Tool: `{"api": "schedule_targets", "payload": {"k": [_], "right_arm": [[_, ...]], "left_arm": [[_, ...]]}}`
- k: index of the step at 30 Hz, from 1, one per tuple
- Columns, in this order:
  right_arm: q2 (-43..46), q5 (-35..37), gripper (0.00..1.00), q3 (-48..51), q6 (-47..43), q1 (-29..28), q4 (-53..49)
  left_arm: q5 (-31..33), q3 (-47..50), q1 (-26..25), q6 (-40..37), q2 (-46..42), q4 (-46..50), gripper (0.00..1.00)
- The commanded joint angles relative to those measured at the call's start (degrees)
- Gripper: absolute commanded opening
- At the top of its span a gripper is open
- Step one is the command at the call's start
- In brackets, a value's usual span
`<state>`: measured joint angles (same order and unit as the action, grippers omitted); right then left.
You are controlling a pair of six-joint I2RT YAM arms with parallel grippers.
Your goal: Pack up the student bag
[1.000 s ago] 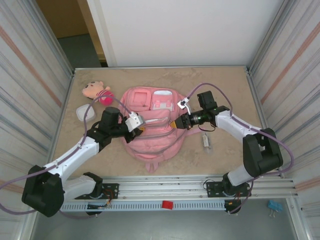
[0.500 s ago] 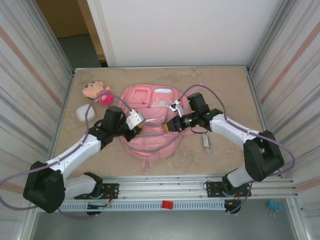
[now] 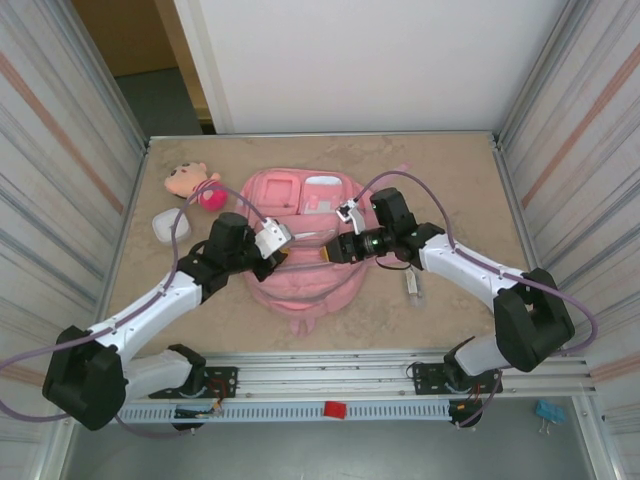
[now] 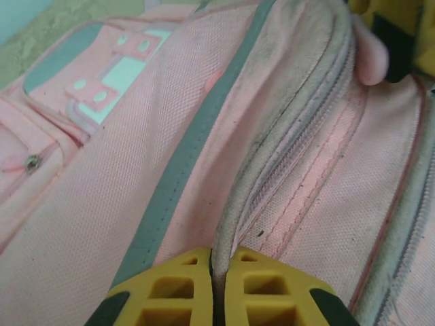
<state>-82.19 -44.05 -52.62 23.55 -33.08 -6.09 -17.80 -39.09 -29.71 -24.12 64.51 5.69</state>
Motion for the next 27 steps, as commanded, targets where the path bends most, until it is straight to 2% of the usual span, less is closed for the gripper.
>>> {"api": "schedule_targets", "payload": {"k": [1,3,4,8,12,13,17,21,27], "right_arm": [[-0.7,1.1,0.22,0.0,1.5,-0.1,4.4],[-0.9,2.9,0.19,-0.4,2.0,-0.2,3.3],[-0.6,3.5,0.21,-0.4,2.0,-0.1,2.7],[1.4,3.2,0.41,1.1,2.7,1.1,1.4],[3.3,-2.6,0.62,3.1,8.1,5.2,2.7],[3.2,-4.1,0.64,3.2,10.2,6.4,2.8],[0.7,-3.8,0.65,1.2,15.4,10.1,-1.3],[-3.1,-6.9,0.63,-0.8,21.6,11.0,3.2],[-7.7,-10.0,0.56,-2.9,30.0,8.9,8.2]], "left_arm": [[-2.5,-0.6,-0.1,1.5,-2.9,-5.5,0.06],[-2.0,-0.8,-0.1,1.4,-2.9,-4.8,0.06],[-1.7,-0.7,-0.1,1.1,-2.9,-4.4,0.06],[-1.1,-0.2,-0.1,0.9,-3.1,-4.2,0.07],[-1.7,0.9,0.0,-1.8,-3.8,-4.2,0.08],[-2.3,1.4,0.0,-3.1,-4.1,-4.2,0.08],[-5.7,2.1,0.4,-10.3,-4.6,-2.3,0.06],[-8.6,-0.4,0.4,-19.4,-3.3,4.7,0.05],[-8.5,-0.6,0.5,-22.3,-2.5,5.1,0.05]]}}
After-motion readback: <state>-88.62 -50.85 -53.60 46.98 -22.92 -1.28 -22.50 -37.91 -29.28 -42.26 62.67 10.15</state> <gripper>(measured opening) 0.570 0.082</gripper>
